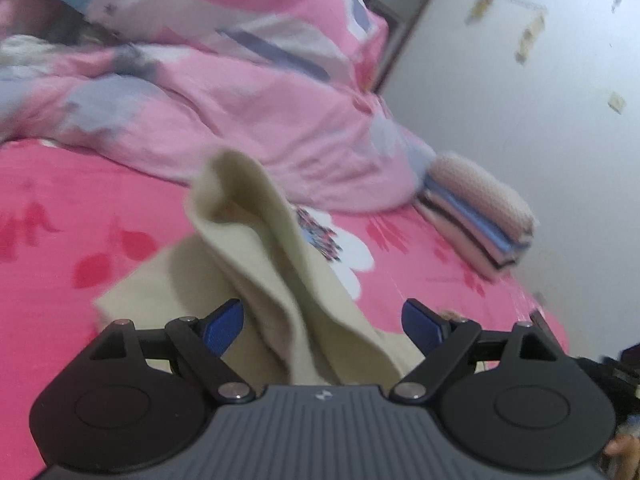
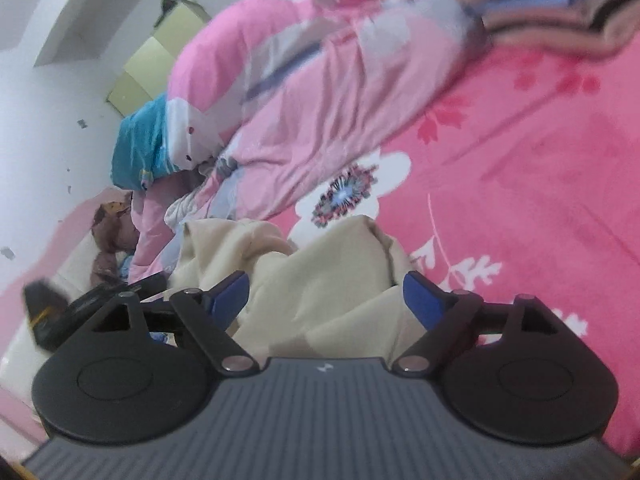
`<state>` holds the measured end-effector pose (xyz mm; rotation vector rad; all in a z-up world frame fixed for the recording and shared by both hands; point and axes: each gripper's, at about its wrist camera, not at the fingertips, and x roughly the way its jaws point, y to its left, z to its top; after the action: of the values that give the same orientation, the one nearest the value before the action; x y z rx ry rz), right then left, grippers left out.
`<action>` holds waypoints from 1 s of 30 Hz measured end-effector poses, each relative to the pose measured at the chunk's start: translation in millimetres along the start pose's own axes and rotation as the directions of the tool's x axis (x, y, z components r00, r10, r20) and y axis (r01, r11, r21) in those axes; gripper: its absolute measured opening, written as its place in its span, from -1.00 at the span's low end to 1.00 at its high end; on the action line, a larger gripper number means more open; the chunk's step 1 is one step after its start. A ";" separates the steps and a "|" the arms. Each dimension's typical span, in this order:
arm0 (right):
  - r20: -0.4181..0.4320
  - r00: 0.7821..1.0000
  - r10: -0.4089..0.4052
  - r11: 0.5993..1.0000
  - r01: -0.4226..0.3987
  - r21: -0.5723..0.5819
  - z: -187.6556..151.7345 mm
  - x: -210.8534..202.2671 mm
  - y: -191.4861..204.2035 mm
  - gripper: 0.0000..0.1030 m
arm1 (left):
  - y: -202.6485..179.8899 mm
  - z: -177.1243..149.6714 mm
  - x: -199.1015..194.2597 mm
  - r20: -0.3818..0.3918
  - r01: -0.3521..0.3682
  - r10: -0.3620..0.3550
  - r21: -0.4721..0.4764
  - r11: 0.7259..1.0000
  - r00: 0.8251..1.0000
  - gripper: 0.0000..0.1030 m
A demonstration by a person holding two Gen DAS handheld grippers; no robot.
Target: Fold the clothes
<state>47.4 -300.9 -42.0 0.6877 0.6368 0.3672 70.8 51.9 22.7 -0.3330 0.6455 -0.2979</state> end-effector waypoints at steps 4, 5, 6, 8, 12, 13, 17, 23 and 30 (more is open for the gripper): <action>-0.062 0.997 0.034 0.989 -0.025 0.144 11.9 23.9 -39.4 0.64 | 25.2 -5.2 -10.4 0.001 -0.142 0.143 -0.063 0.988 0.990 0.79; -0.073 0.996 0.042 0.985 -0.029 0.172 11.8 29.3 -46.7 0.64 | 34.0 -6.4 -7.8 -0.012 -0.183 0.183 -0.088 0.979 0.983 0.79; -0.084 0.995 0.051 0.979 -0.033 0.201 11.7 34.7 -54.0 0.64 | 45.1 -8.6 -0.9 -0.028 -0.231 0.229 -0.117 0.966 0.973 0.79; -0.117 0.991 0.072 0.971 -0.043 0.236 7.5 44.4 -61.2 0.64 | 63.6 -10.8 17.8 -0.077 -0.313 0.305 -0.149 0.938 0.949 0.71; -0.154 0.985 0.072 0.975 -0.037 0.219 -8.4 50.9 -55.0 0.66 | 82.5 -12.7 58.5 -0.172 -0.385 0.359 -0.150 0.911 0.917 0.55; -0.154 0.985 0.073 0.976 -0.038 0.214 -10.2 50.0 -53.1 0.66 | 80.8 -11.4 68.4 -0.183 -0.378 0.352 -0.138 0.915 0.918 0.45; -0.163 0.984 0.070 0.979 -0.037 0.200 -15.5 47.0 -49.1 0.57 | 72.7 -5.7 102.2 -0.197 -0.358 0.336 -0.090 0.929 0.921 0.36; -0.182 0.980 0.075 0.982 -0.040 0.185 -30.1 39.0 -44.4 0.50 | 60.6 4.6 134.9 -0.208 -0.293 0.280 -0.034 0.956 0.937 0.16; -0.174 0.979 0.104 0.975 -0.066 0.211 -52.9 30.5 -37.8 0.51 | 38.7 25.5 186.2 -0.249 -0.149 0.157 0.050 0.988 0.956 0.00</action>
<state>39.9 -287.8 -112.2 0.8866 0.8307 0.4530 234.7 23.2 -72.8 -0.2150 0.9117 -0.2024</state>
